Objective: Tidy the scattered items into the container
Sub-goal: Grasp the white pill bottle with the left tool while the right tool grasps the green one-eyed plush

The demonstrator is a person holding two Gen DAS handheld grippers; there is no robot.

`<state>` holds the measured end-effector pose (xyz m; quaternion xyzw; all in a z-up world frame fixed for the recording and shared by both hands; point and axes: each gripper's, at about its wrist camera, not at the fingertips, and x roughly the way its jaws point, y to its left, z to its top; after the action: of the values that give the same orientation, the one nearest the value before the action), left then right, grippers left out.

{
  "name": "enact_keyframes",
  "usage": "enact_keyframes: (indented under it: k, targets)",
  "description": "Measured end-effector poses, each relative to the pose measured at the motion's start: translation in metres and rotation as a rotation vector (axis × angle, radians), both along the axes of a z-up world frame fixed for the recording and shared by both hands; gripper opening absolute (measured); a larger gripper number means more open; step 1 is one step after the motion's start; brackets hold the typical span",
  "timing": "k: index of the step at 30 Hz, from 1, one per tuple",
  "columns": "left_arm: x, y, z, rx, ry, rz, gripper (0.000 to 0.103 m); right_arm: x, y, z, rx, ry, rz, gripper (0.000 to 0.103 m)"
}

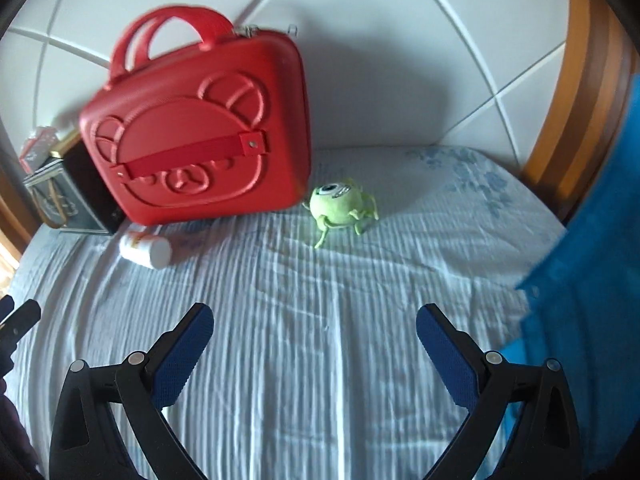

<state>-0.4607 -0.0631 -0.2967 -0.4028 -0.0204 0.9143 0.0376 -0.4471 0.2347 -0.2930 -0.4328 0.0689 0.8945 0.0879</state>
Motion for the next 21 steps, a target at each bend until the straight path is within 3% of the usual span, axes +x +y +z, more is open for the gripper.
enact_keyframes:
  k: [13, 17, 21]
  targets:
    - [-0.081, 0.032, -0.080, 0.043, -0.079, 0.099, 0.100, -0.094, 0.029, -0.066, 0.036, 0.024, -0.037, 0.103]
    - [-0.101, 0.032, -0.095, 0.078, -0.111, 0.167, 0.100, -0.116, 0.038, -0.089, 0.040, 0.034, -0.035, 0.103]
    - [-0.114, 0.042, -0.103, 0.063, -0.095, 0.160, 0.100, -0.133, 0.042, -0.107, 0.036, 0.053, -0.034, 0.103]
